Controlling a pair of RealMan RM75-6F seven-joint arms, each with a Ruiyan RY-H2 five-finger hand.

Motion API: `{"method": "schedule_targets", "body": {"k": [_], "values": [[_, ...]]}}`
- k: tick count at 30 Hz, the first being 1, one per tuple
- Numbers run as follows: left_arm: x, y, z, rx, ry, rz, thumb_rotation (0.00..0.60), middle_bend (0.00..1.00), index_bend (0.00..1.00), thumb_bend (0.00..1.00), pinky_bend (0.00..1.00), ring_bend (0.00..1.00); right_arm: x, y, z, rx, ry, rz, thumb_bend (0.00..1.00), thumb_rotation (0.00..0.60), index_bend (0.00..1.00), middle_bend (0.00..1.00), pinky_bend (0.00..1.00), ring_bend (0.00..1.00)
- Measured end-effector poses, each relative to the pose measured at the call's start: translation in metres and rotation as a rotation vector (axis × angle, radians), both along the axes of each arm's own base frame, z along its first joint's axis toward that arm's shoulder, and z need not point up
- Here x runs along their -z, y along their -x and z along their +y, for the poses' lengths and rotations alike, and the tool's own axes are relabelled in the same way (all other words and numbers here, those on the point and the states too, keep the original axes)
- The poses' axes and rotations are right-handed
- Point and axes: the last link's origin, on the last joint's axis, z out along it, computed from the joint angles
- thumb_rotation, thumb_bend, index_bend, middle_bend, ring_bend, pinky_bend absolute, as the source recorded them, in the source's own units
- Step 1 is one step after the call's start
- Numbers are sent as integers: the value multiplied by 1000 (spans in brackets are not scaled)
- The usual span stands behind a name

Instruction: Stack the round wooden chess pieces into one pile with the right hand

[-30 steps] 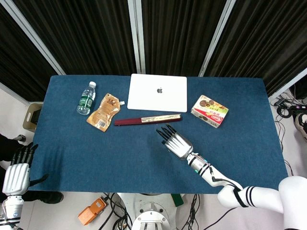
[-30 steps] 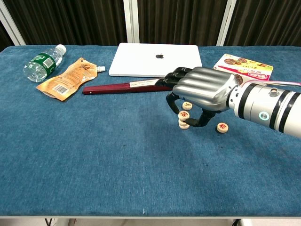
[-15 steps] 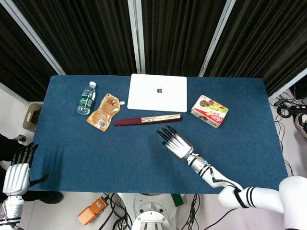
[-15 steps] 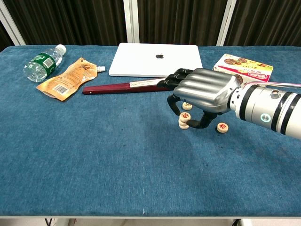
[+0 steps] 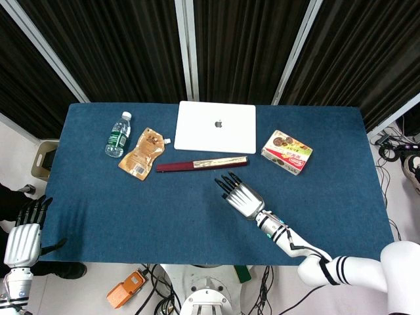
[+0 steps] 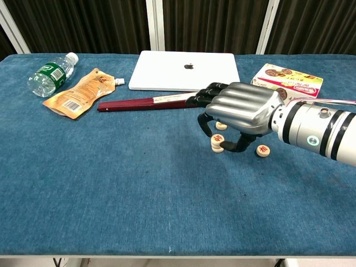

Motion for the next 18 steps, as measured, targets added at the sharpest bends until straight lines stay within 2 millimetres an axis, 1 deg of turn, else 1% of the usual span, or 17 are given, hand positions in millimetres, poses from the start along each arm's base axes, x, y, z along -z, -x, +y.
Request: {"method": "schedule_targets", "body": {"k": [8, 10, 12, 15, 16, 18], "values": [[0, 1, -1, -2, -1, -1, 600, 11, 86, 50, 0, 0, -1, 0, 1, -3, 1, 0, 553, 600, 454, 80, 55, 0], [0, 1, -1, -2, -1, -1, 600, 11, 86, 50, 0, 0, -4, 0, 2, 1, 7, -14, 535, 600, 442, 78, 55, 0], [0, 1, 0, -1, -2, -1, 600, 11, 86, 50, 0, 0, -8, 2, 2, 11, 18, -33, 486, 600, 437, 78, 55, 0], [0, 1, 0, 1, -3, -3, 600, 11, 86, 50, 0, 0, -21, 10, 4, 43, 44, -69, 327, 600, 441, 79, 55, 0], [0, 1, 0, 1, -3, -4, 600, 11, 86, 50, 0, 0, -28, 15, 5, 60, 58, -81, 287, 600, 445, 79, 55, 0], [1, 0, 1, 4, -2, -5, 600, 11, 86, 50, 0, 0, -36, 26, 8, 91, 74, -94, 266, 600, 455, 79, 55, 0]]}}
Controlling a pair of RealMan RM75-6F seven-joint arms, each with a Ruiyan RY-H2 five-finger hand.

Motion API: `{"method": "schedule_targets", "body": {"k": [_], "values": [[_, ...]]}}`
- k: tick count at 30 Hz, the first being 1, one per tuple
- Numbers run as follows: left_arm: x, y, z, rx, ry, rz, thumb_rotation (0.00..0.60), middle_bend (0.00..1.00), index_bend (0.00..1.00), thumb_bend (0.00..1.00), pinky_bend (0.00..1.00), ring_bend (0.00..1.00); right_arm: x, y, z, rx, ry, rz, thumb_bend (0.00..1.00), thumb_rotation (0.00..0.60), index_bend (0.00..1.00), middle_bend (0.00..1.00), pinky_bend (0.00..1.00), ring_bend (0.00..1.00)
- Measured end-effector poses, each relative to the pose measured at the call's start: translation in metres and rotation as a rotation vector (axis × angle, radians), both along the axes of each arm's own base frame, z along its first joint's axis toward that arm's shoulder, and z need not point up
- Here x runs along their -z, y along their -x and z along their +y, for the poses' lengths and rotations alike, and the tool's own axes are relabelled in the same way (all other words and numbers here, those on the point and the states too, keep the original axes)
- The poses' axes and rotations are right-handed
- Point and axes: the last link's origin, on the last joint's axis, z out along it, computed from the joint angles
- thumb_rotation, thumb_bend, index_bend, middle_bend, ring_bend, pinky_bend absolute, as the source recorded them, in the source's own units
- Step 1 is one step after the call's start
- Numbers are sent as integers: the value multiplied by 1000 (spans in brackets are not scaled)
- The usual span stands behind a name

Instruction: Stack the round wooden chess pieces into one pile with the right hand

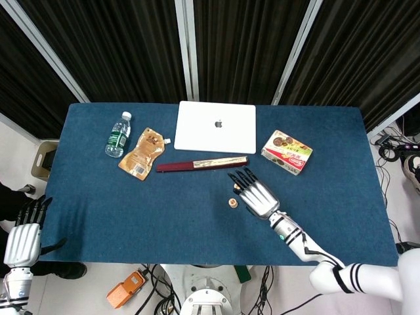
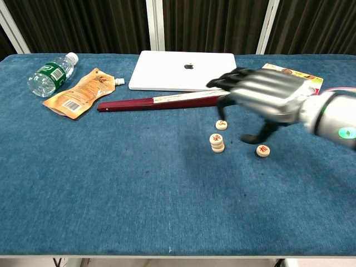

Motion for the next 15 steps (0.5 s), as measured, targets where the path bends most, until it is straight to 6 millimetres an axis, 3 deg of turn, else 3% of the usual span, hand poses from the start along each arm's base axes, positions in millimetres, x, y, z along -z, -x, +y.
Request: {"method": "schedule_targets", "body": {"k": [7, 15], "values": [[2, -4, 2, 16, 4, -2, 600, 11, 86, 50, 0, 0, -9, 38, 16, 120, -21, 11, 274, 600, 492, 79, 55, 0], [0, -4, 0, 15, -1, 4, 600, 11, 86, 51, 0, 0, -1, 51, 10, 160, -25, 16, 363, 600, 494, 79, 55, 0]]}}
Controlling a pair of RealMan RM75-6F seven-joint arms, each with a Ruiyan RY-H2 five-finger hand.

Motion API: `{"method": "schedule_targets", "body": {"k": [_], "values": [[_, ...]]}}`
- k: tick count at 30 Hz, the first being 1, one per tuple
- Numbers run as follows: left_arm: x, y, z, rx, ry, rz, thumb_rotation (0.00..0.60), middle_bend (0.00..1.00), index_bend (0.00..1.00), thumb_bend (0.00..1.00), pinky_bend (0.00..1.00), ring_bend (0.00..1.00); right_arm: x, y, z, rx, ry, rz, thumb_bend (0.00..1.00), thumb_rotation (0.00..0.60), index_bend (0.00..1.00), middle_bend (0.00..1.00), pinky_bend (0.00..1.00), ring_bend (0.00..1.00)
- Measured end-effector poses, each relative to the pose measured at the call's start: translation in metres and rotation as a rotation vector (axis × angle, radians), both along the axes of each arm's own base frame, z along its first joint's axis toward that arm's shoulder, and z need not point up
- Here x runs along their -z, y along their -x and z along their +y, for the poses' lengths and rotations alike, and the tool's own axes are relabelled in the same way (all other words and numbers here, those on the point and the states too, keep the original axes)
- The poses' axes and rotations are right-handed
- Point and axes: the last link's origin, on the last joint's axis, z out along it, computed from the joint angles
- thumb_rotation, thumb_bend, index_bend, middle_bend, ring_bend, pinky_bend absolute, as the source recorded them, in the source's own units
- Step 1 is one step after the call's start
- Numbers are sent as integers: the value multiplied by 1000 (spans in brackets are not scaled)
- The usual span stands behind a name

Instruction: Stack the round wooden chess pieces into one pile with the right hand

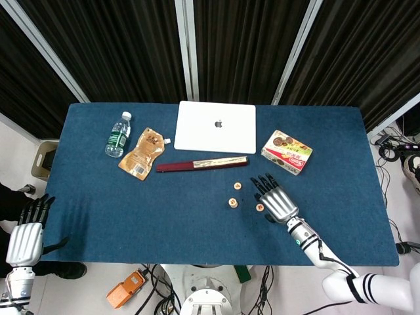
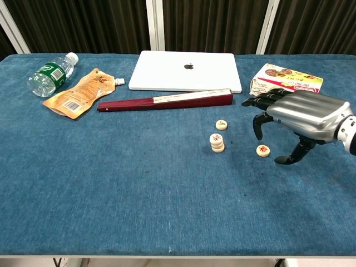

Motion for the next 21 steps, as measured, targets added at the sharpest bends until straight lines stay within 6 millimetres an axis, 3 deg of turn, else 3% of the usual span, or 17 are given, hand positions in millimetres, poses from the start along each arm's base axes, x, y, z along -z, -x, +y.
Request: {"method": "schedule_targets", "body": {"k": [6, 21], "values": [[-1, 1, -2, -9, 0, 2, 600, 11, 86, 50, 0, 0, 6, -1, -5, 5, -14, -5, 456, 600, 513, 79, 56, 0], [0, 2, -1, -12, 4, 3, 600, 11, 86, 50, 0, 0, 13, -1, -7, 9, -36, 11, 460, 600, 523, 80, 56, 0]]}}
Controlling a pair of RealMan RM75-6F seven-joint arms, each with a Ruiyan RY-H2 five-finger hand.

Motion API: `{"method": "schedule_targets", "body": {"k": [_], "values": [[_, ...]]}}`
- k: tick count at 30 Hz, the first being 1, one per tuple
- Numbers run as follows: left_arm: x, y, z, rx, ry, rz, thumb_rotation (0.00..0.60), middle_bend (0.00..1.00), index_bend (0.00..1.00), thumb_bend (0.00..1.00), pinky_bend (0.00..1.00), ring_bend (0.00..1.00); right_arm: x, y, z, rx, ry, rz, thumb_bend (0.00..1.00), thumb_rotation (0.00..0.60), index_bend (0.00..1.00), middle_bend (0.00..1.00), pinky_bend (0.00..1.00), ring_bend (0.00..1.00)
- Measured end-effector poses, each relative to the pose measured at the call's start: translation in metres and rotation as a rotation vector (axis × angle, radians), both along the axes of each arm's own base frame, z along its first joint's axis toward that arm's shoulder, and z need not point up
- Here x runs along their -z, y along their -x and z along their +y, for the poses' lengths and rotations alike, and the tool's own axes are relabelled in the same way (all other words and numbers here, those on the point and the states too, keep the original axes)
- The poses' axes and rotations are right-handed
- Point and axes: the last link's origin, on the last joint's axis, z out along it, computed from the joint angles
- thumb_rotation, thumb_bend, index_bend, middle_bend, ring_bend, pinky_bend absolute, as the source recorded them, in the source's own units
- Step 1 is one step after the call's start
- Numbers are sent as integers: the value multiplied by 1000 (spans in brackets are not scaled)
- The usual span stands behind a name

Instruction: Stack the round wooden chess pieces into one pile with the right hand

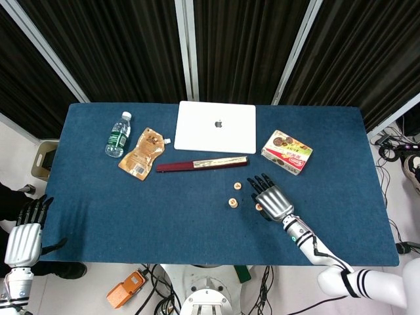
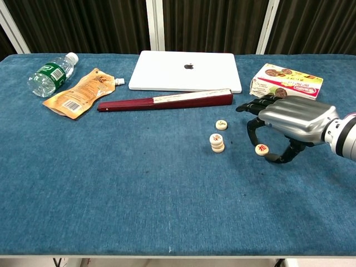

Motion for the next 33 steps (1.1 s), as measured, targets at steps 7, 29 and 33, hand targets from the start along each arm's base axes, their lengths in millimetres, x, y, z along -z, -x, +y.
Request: {"method": "schedule_targets", "body": {"k": [7, 29, 33], "values": [[0, 1, 0, -2, -3, 0, 600, 11, 86, 51, 0, 0, 1, -3, -1, -2, 0, -11, 504, 600, 562, 107, 56, 0], [1, 4, -3, -15, 0, -3, 600, 11, 86, 51, 0, 0, 4, -84, -19, -113, -33, -42, 518, 600, 541, 110, 56, 0], [2, 6, -3, -18, 1, -6, 600, 11, 86, 51, 0, 0, 10, -86, -18, -109, -45, -26, 518, 600, 536, 110, 56, 0]]}}
